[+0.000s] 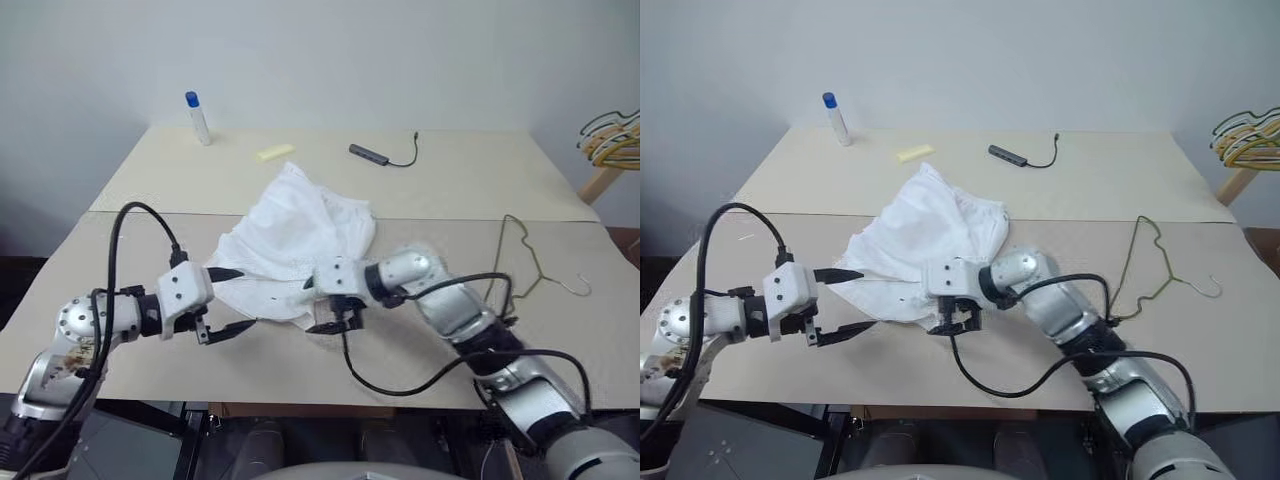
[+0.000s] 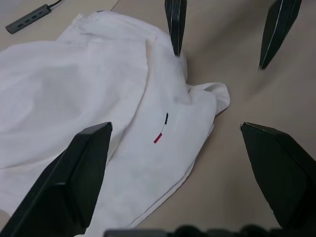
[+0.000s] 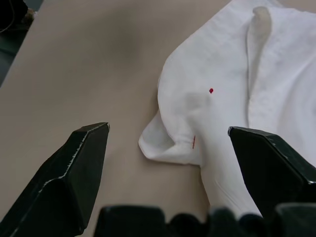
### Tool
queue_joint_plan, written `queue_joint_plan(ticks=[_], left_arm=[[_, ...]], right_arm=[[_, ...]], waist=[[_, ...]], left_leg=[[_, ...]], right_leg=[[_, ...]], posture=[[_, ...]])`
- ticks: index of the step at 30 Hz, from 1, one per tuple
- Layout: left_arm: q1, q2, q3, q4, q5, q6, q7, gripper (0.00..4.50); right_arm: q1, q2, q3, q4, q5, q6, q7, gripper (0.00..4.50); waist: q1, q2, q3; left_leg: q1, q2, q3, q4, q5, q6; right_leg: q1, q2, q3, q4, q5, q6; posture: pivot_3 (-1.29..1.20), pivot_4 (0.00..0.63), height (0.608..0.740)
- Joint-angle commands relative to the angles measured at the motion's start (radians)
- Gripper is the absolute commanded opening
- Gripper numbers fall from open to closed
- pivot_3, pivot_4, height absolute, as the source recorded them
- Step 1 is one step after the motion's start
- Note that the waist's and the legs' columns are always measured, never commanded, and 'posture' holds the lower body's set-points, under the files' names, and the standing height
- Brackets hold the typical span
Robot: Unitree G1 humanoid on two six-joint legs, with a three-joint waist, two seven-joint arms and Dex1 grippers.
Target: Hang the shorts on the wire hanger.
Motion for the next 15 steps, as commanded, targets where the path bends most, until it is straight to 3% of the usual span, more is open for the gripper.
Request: queue_joint_plan(ticks=[1,8,15], left_arm=[[-0.051,-0.049,-0.039,0.001,-0.023,-0.001,0.012,4.5],[-0.101,-0.168,-0.155,-0.027,-0.007,0.12,0.096,4.5],[-0.094,-0.167,-0.305,0.013,0.147,0.096,0.132,4.5]], right_arm=[[0.013,-0.08,-0.107,-0.065,0.051,-0.002,0.0,4.4],[0.035,-0.122,-0.174,-0.042,0.051,-0.001,-0.1,4.4],[0.024,-0.118,-0.2,-0.006,0.047,0.012,-0.178,4.4]], waist=[[0.006,0.0,0.0],[-0.011,-0.001,0.0],[-0.026,-0.001,0.0]], left_leg=[[0.0,0.0,0.0,0.0,0.0,0.0],[0.0,0.0,0.0,0.0,0.0,0.0],[-0.001,-0.001,0.0,0.0,0.0,0.0]], right_leg=[[0.0,0.0,0.0,0.0,0.0,0.0],[0.0,0.0,0.001,0.0,0.0,0.0],[0.0,0.0,0.001,0.0,0.0,0.0]], posture=[[0.0,0.0,0.74],[-0.02,0.0,0.74],[-0.04,0.0,0.74]])
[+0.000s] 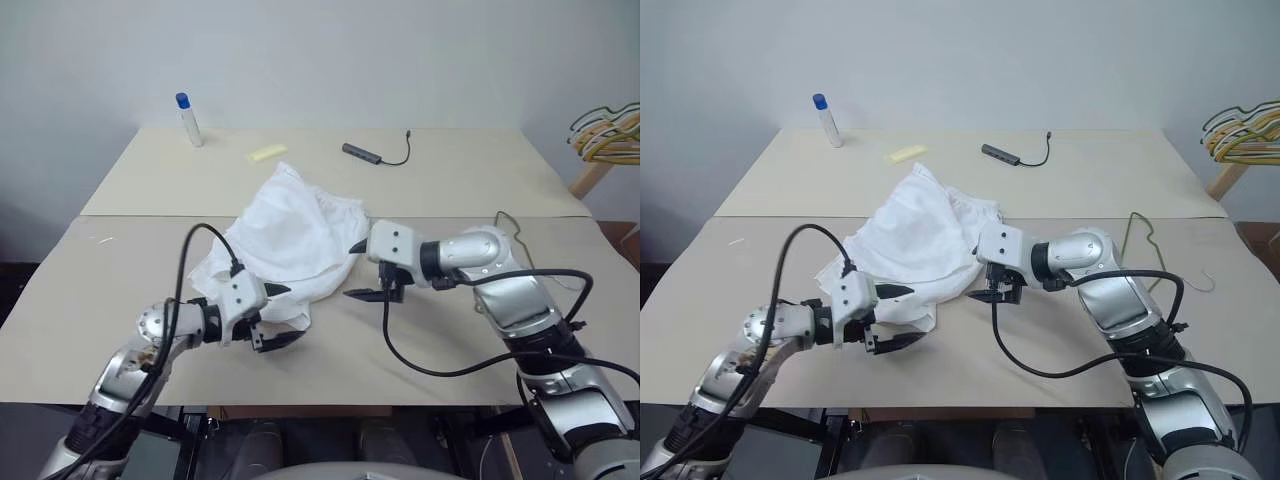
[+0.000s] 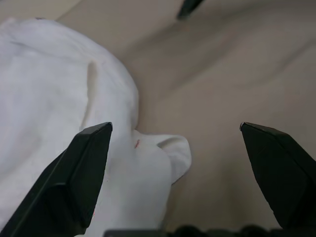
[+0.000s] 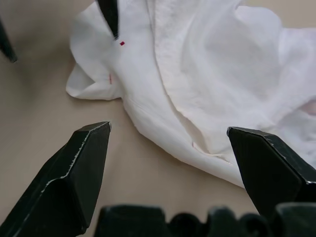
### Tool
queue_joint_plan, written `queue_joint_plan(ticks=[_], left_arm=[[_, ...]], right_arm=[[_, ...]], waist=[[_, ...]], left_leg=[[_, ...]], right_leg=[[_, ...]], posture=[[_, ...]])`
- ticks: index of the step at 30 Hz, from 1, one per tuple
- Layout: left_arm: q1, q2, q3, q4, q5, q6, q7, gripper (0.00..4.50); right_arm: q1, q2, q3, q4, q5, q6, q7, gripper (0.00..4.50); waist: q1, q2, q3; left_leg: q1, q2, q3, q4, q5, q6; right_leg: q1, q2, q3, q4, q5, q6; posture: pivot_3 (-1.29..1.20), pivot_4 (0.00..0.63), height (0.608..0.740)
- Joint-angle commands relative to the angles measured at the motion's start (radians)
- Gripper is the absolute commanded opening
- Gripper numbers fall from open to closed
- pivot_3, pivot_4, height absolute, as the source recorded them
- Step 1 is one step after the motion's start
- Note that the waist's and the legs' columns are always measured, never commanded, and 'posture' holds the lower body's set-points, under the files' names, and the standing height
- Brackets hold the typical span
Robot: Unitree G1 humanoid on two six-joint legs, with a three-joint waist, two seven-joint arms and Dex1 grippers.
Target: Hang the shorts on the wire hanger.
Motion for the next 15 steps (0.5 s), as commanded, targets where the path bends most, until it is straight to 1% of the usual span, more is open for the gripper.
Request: queue_joint_plan(ticks=[1,3,5,8,15], left_arm=[[-0.015,-0.003,-0.038,0.015,0.073,-0.007,0.045,4.5],[-0.031,-0.023,-0.057,0.039,0.122,0.009,0.093,4.5],[-0.041,-0.044,-0.066,0.053,0.139,0.036,0.121,4.5],[-0.043,-0.081,-0.062,0.061,0.125,0.077,0.141,4.5],[-0.035,-0.112,-0.082,0.089,0.147,0.11,0.171,4.5]], right_arm=[[-0.026,-0.003,-0.037,0.007,0.002,0.005,-0.04,4.4],[-0.029,-0.003,-0.039,0.014,0.002,0.006,-0.052,4.4],[-0.029,-0.006,-0.037,0.018,0.002,0.004,-0.06,4.4],[-0.029,-0.011,-0.027,0.025,-0.004,-0.004,-0.067,4.4],[-0.04,-0.005,-0.016,0.058,-0.03,-0.026,-0.083,4.4]], waist=[[0.0,0.0,0.0],[0.0,0.0,0.0],[0.0,0.0,0.0],[0.001,0.0,0.0],[0.001,0.0,0.0]], left_leg=[[0.0,0.0,0.0,0.0,0.0,0.0],[0.0,0.0,0.0,0.0,0.0,0.0],[0.0,0.0,0.0,0.0,0.0,0.0],[0.0,0.0,0.0,0.0,0.0,0.0],[0.0,0.0,0.0,0.0,0.0,0.0]], right_leg=[[0.0,0.0,0.0,0.0,0.0,0.0],[0.0,0.0,0.0,0.0,0.0,0.0],[0.0,0.0,0.0,0.0,0.0,0.0],[0.0,0.0,0.0,0.0,0.0,0.0],[0.0,0.0,0.0,0.0,0.0,0.0]], posture=[[-0.04,0.0,0.74],[-0.04,0.0,0.74],[-0.03,0.0,0.74],[-0.03,0.0,0.74],[-0.03,0.0,0.74]])
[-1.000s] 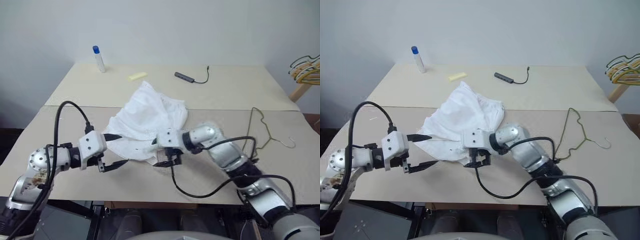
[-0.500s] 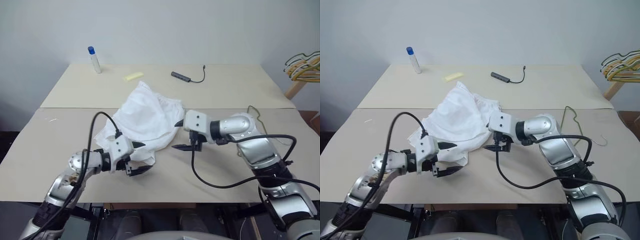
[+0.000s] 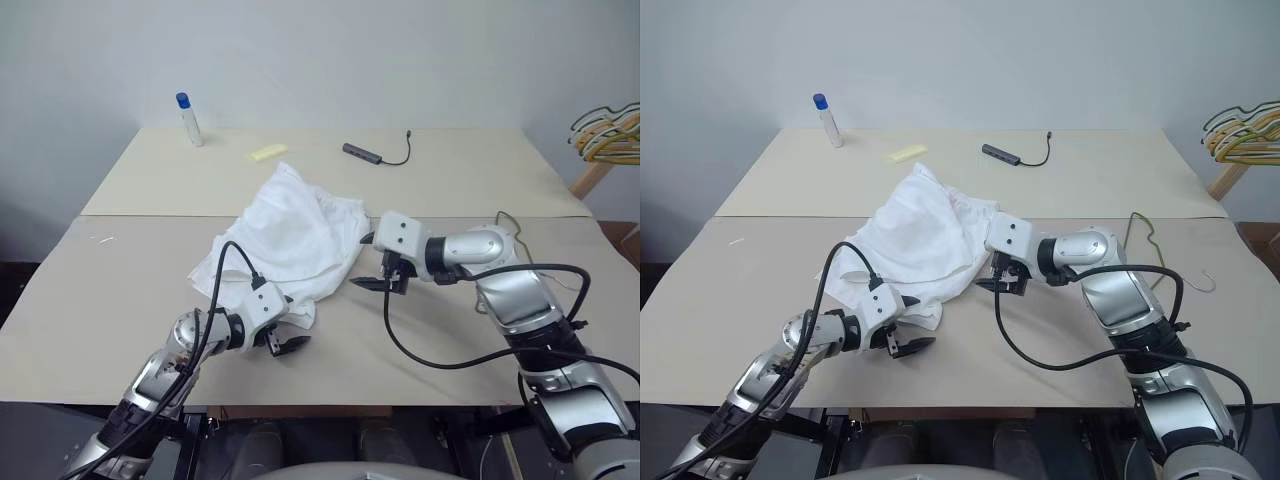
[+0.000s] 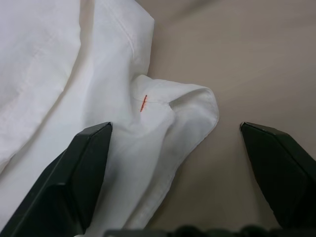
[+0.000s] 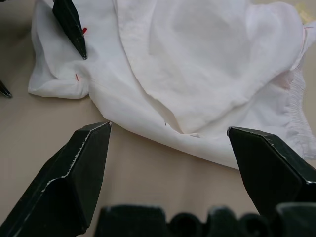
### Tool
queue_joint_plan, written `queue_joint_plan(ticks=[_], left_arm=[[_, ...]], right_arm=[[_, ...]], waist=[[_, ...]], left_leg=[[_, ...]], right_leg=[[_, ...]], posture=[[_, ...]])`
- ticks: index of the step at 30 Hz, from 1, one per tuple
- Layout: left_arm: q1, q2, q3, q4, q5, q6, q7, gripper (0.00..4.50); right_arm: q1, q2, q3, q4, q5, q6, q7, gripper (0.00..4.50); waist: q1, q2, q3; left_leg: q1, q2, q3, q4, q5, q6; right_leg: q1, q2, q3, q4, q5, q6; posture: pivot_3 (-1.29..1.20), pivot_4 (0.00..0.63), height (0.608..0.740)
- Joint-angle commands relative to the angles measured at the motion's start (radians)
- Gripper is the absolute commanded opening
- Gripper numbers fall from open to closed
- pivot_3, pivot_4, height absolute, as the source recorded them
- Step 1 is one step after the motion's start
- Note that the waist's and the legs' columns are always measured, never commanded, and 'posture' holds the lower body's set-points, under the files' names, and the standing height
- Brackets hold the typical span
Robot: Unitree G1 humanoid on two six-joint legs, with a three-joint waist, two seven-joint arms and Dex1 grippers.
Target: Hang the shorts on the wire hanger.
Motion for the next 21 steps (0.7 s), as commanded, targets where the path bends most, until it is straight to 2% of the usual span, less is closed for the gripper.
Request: queue_joint_plan(ticks=[1,3,5,6,9,10,15,16,19,21], left_arm=[[-0.01,-0.022,-0.006,0.015,0.008,0.032,0.028,4.32],[-0.008,-0.026,0.002,0.018,0.001,0.037,0.029,3.96],[-0.007,-0.032,0.012,0.022,-0.002,0.042,0.036,3.29],[-0.008,-0.037,0.018,0.025,-0.009,0.047,0.038,3.14],[-0.013,-0.045,0.023,0.033,-0.008,0.06,0.048,2.02],[-0.015,-0.044,0.02,0.036,-0.003,0.061,0.051,1.82],[-0.002,-0.024,0.031,0.025,-0.008,0.038,0.048,0.21],[0.006,-0.014,0.038,0.017,-0.013,0.021,0.039,0.07],[0.055,0.063,0.071,-0.023,-0.034,-0.094,-0.038,0.07],[0.096,0.12,0.135,-0.062,-0.099,-0.139,-0.111,0.07]], right_arm=[[-0.041,-0.002,-0.009,0.009,-0.012,-0.028,-0.016,4.47],[-0.047,0.003,-0.005,0.018,-0.014,-0.032,-0.02,4.5],[-0.051,0.007,-0.003,0.027,-0.017,-0.036,-0.023,4.5],[-0.051,0.008,-0.002,0.031,-0.018,-0.037,-0.024,4.5],[-0.049,0.01,-0.001,0.036,-0.021,-0.041,-0.027,4.5],[-0.049,0.011,-0.001,0.037,-0.022,-0.043,-0.028,4.5],[-0.045,0.002,-0.001,0.048,-0.029,-0.054,-0.028,4.5],[-0.046,-0.001,0.0,0.053,-0.035,-0.061,-0.031,4.5],[-0.046,-0.025,0.022,0.107,-0.109,-0.179,-0.067,4.5],[-0.063,-0.038,0.051,0.178,-0.18,-0.301,-0.115,4.5]], waist=[[0.0,0.0,0.0],[0.001,0.0,0.0],[0.001,0.0,0.0],[0.001,0.0,0.0],[0.001,0.0,0.0],[0.001,0.0,0.0],[0.0,0.0,0.0],[-0.001,0.0,0.0],[-0.004,0.0,0.0],[-0.005,0.0,0.0]], left_leg=[[0.0,0.0,0.0,0.0,0.0,0.0],[0.0,0.0,0.0,0.0,0.0,0.0],[0.0,0.0,0.0,0.0,0.0,0.0],[0.0,0.0,0.0,0.0,0.0,0.0],[0.0,0.0,0.0,0.0,0.0,0.0],[0.0,0.0,0.0,0.0,0.0,0.0],[0.0,0.0,0.0,0.0,0.0,0.0],[0.0,0.0,0.0,0.0,0.0,0.0],[0.0,0.0,0.0,0.0,0.0,0.0],[0.0,0.0,0.001,0.0,0.0,0.0]], right_leg=[[0.0,0.0,0.0,0.0,0.0,0.0],[0.0,0.0,0.0,0.0,0.0,0.0],[0.0,0.0,0.0,0.0,0.0,0.0],[0.0,0.0,0.0,0.0,0.0,0.0],[0.0,0.0,0.0,0.0,0.0,0.0],[0.0,0.0,0.0,0.0,0.0,0.0],[0.0,0.0,0.0,0.0,0.0,0.0],[0.0,0.0,0.0,0.0,0.0,0.0],[0.0,0.0,0.0,0.0,0.0,0.0],[-0.001,0.0,0.001,0.0,0.0,0.0]], posture=[[-0.02,0.0,0.74],[-0.02,0.0,0.74],[-0.02,0.0,0.74],[-0.02,0.0,0.74],[-0.01,0.0,0.74],[-0.01,0.0,0.74],[-0.01,0.0,0.74],[-0.01,0.0,0.74],[-0.01,0.0,0.74],[0.0,0.0,0.74]])
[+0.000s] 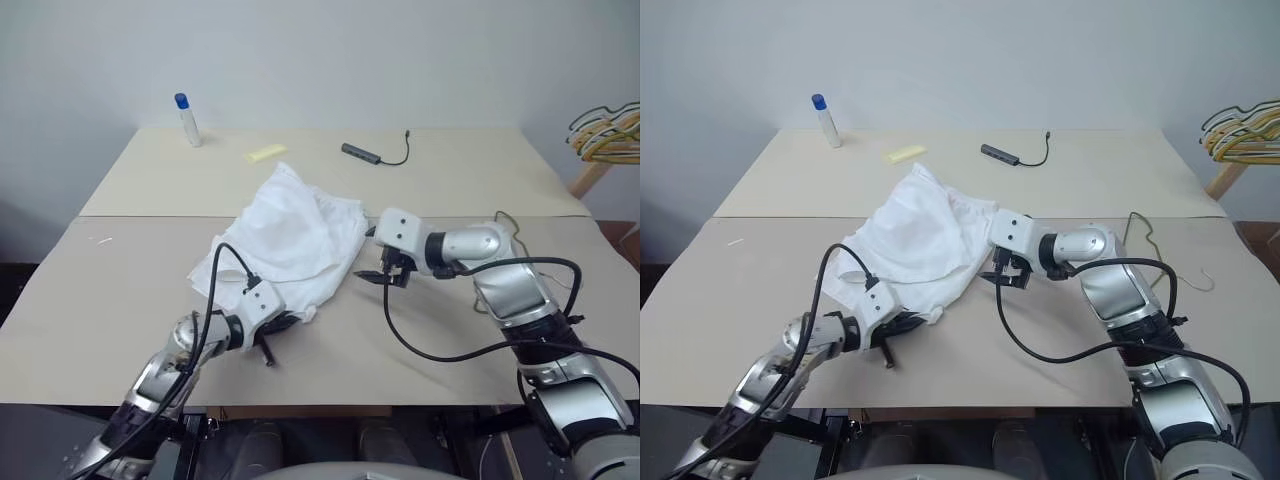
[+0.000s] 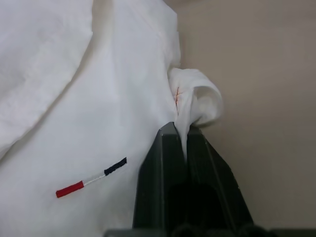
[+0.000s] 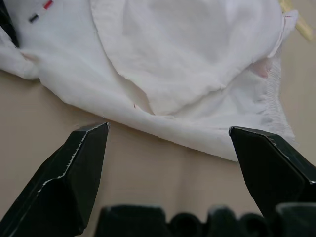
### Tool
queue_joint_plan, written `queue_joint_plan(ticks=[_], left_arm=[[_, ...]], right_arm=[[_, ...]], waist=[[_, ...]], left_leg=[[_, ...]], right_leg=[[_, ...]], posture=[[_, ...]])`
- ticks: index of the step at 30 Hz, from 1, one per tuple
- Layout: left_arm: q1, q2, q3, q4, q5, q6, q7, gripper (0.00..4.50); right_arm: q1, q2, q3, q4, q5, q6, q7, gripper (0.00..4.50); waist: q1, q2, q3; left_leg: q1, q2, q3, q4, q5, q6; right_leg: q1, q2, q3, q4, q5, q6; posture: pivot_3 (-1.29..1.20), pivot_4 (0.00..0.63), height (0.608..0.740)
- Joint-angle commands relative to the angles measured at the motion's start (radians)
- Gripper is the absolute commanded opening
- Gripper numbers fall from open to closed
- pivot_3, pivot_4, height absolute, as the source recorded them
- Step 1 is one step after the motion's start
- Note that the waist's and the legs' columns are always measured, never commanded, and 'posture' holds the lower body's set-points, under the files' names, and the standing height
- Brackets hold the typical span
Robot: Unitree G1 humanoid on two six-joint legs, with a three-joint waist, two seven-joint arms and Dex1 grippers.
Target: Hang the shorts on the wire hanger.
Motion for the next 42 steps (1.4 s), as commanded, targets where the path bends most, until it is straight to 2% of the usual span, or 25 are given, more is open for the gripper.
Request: queue_joint_plan(ticks=[1,4,11,19,25,28,34,38,42], left_arm=[[0.045,0.076,0.101,-0.071,-0.085,-0.087,-0.104,0.07],[0.081,0.139,0.186,-0.096,-0.147,-0.122,-0.166,0.07],[0.162,0.24,0.373,-0.129,-0.269,-0.162,-0.279,0.07],[0.23,0.26,0.512,-0.157,-0.319,-0.17,-0.291,0.07],[0.228,0.258,0.53,-0.171,-0.343,-0.147,-0.281,0.07],[0.236,0.26,0.538,-0.166,-0.332,-0.148,-0.276,0.0],[0.249,0.261,0.555,-0.136,-0.324,-0.165,-0.285,0.0],[0.222,0.253,0.517,-0.106,-0.298,-0.178,-0.276,0.0],[0.157,0.24,0.446,-0.047,-0.238,-0.201,-0.252,0.0]], right_arm=[[-0.04,-0.022,0.019,0.086,-0.103,-0.191,-0.072,4.5],[-0.083,-0.023,0.068,0.217,-0.197,-0.357,-0.123,4.5],[-0.218,0.068,0.171,0.592,-0.356,-0.661,-0.272,4.5],[-0.353,0.206,0.212,0.92,-0.439,-0.838,-0.42,4.5],[-0.421,0.261,0.235,1.077,-0.484,-0.903,-0.474,4.5],[-0.432,0.267,0.241,1.114,-0.502,-0.915,-0.484,3.61],[-0.434,0.264,0.229,1.148,-0.511,-0.93,-0.496,1.44],[-0.435,0.252,0.231,1.156,-0.524,-0.928,-0.512,0.04],[-0.432,0.226,0.214,1.144,-0.517,-0.899,-0.518,0.04]], waist=[[0.001,0.0,0.0],[0.004,0.0,0.0],[-0.001,0.0,0.0],[0.001,0.0,0.001],[0.009,0.001,0.001],[0.011,0.001,0.001],[0.008,0.001,0.001],[0.006,0.001,0.001],[0.008,0.001,0.001]], left_leg=[[0.0,0.0,0.0,0.0,0.0,0.0],[0.0,0.0,0.001,0.0,0.0,0.0],[0.0,0.0,0.001,0.0,0.0,0.0],[0.002,0.001,0.0,-0.001,0.0,0.0],[0.002,0.0,-0.001,-0.001,0.0,0.0],[0.003,0.0,-0.001,-0.001,0.0,0.0],[0.003,0.0,-0.001,-0.001,0.0,0.0],[0.003,0.0,-0.001,-0.001,0.0,0.0],[0.003,0.0,-0.001,-0.001,0.0,0.0]], right_leg=[[0.0,0.0,0.0,0.0,0.0,0.0],[0.0,0.0,0.0,0.0,0.0,0.0],[0.0,0.0,0.001,0.0,0.0,-0.001],[0.0,0.0,0.0,0.001,0.001,-0.002],[0.001,0.0,0.0,0.001,0.001,-0.002],[0.001,0.0,0.0,0.001,0.001,-0.002],[0.001,0.0,0.0,0.002,0.001,-0.002],[0.001,0.0,0.0,0.002,0.001,-0.002],[0.001,0.0,0.0,0.002,0.001,-0.002]], posture=[[0.0,0.0,0.74],[0.0,0.0,0.74],[0.04,0.0,0.74],[0.09,0.0,0.74],[0.11,0.0,0.74],[0.12,0.0,0.74],[0.12,0.0,0.74],[0.08,0.0,0.74],[0.05,0.0,0.74]])
